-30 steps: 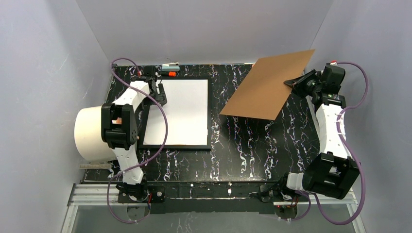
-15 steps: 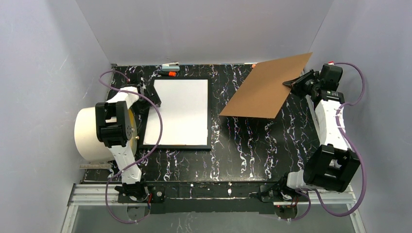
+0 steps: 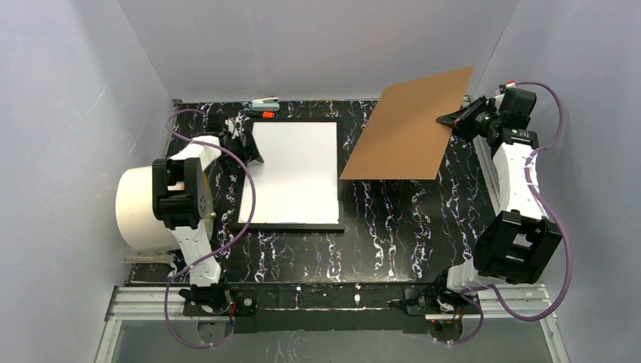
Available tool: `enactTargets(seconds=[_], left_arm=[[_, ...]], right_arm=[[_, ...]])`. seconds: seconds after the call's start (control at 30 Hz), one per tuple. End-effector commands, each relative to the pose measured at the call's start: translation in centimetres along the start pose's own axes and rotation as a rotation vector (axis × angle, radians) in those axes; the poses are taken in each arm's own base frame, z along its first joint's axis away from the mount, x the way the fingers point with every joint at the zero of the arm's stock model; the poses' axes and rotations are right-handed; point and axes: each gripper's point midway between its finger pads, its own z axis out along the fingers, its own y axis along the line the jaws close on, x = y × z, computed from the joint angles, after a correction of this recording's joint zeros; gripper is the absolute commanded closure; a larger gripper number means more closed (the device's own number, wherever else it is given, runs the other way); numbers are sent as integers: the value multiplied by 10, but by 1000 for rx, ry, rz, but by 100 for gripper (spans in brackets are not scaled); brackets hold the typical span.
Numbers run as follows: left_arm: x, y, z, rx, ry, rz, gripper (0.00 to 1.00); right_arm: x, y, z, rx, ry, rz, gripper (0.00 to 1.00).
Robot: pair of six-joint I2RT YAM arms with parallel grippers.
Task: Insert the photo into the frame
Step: Move the photo frame to the center of the board.
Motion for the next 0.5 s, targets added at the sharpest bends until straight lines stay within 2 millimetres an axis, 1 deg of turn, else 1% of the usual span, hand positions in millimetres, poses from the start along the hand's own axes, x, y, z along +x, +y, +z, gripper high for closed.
enactTargets(seconds=[0.0, 0.07, 0.17, 0.3, 0.37, 0.47], left_arm=[[29, -47, -2, 129, 78, 72, 11], [36, -57, 0, 149, 96, 79, 11], [45, -71, 2, 172, 118, 102, 10], [57, -93, 6, 211, 150, 145, 10], [54, -92, 5, 183, 133, 132, 10], [38, -81, -3, 93, 58, 130, 8]], right_arm=[[-16, 92, -33, -339, -5, -217, 99], [-10, 104, -37, -401, 39, -227, 99], [5, 110, -35, -455, 111, -232, 99], [39, 104, -15, -473, 246, -230, 99], [53, 99, -1, -461, 296, -225, 99], [70, 99, 20, -470, 362, -223, 99]])
